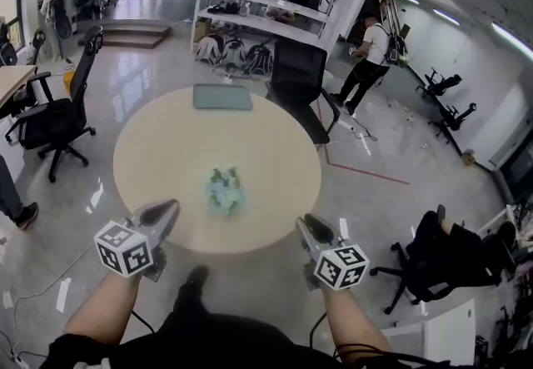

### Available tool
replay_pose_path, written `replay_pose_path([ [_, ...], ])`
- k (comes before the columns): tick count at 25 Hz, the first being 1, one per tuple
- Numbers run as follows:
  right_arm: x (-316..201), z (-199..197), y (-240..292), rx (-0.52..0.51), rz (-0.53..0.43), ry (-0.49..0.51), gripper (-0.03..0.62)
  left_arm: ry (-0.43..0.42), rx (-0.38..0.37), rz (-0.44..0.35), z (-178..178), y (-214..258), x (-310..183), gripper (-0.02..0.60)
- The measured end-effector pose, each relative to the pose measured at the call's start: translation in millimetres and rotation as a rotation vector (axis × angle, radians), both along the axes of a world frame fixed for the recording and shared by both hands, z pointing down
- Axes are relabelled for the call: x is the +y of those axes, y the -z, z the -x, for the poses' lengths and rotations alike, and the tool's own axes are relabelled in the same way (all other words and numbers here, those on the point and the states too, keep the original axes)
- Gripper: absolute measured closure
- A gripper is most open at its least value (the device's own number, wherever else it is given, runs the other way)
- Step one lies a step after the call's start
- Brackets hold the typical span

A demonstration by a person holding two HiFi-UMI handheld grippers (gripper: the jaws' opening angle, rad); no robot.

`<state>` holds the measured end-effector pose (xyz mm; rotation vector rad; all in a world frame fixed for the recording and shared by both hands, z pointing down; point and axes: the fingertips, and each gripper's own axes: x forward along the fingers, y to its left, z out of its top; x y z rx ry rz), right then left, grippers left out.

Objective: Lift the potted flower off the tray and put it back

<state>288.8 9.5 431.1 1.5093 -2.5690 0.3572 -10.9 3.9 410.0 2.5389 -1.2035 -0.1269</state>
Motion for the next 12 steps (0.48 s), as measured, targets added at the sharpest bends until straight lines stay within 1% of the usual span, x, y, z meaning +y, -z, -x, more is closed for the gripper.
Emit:
replay_pose_path([
  [2, 21, -19, 42, -0.010, -0.079, -0.050, 0.562, 0.004, 0.017, -0.028, -3, 19, 11, 0.588],
  [3, 31, -25, 58, -0.017, -0.099, -0.059, 0.580, 0.004, 0.027, -0.045, -6, 29, 15, 0.588],
  [5, 46, -33, 76, -0.027, -0.102, -0.048, 0.582, 0.004, 0.039, -0.076, -13, 47, 22, 0.588],
  [7, 61, -35, 84, -0.032, -0.094, -0.027, 0.581, 0.006, 0.026, -0.105, -18, 63, 30, 0.588],
  [9, 73, -36, 87, -0.031, -0.094, -0.018, 0.580, 0.007, 0.006, -0.137, -22, 77, 40, 0.588],
  [12, 84, -38, 86, -0.045, -0.082, -0.003, 0.580, -0.005, 0.009, -0.169, -23, 91, 51, 0.588],
])
